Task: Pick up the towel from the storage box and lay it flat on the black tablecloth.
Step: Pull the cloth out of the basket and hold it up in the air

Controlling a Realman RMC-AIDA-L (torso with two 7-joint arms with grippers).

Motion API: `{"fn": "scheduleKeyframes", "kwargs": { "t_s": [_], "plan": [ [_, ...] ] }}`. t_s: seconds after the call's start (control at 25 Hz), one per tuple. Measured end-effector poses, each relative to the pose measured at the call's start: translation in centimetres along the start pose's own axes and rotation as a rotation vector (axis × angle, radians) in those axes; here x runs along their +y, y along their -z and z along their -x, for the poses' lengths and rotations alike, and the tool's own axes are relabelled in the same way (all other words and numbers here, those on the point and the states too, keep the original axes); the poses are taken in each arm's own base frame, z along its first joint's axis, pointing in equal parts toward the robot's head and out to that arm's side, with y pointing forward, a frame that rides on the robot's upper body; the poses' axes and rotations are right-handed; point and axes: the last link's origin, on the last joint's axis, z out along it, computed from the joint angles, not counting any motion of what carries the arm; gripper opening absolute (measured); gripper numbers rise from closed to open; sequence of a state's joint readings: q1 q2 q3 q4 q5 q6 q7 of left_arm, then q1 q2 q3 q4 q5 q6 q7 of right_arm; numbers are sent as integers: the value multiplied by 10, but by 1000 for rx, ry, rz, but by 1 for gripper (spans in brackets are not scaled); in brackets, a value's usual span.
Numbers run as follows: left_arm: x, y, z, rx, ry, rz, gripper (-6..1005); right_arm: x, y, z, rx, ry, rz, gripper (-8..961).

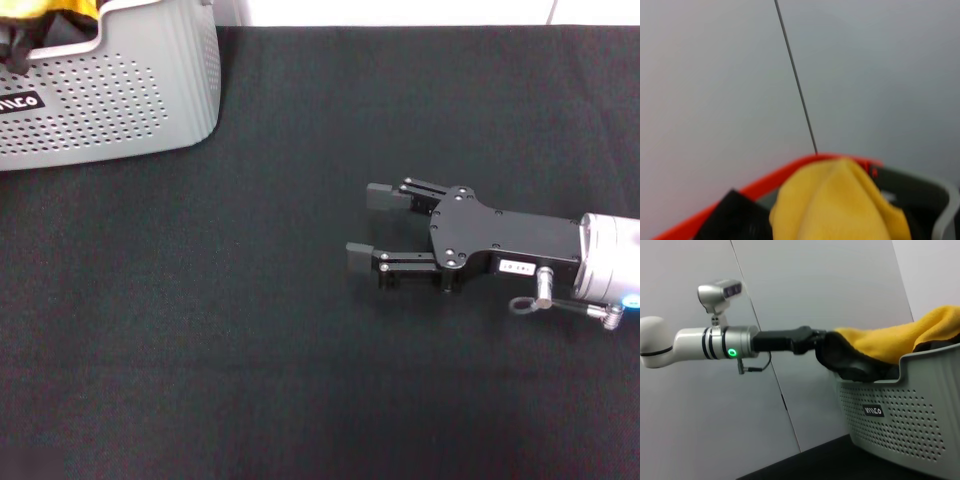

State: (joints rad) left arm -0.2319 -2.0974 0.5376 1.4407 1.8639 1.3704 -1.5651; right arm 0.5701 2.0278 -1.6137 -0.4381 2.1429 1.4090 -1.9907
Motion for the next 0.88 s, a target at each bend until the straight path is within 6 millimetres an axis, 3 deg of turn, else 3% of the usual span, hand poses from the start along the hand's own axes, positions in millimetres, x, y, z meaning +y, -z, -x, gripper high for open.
{"fn": "scheduleKeyframes", "kwargs": {
  "t_s": [0.2,0.32,0.56,0.88],
  "plan": [
    [8,15,-29,247,69,62,143,-3,0,1,8,132,-18,850],
    [14,30,-48,438,113,139,24,-14,-2,2,39,257,-74,849],
    [23,42,-62,629,243,311,25,-29,-20,6,121,612,-236,846],
    [30,34,-58,660,333,403,21,1,-66,21,154,1032,-235,759]
  ]
}}
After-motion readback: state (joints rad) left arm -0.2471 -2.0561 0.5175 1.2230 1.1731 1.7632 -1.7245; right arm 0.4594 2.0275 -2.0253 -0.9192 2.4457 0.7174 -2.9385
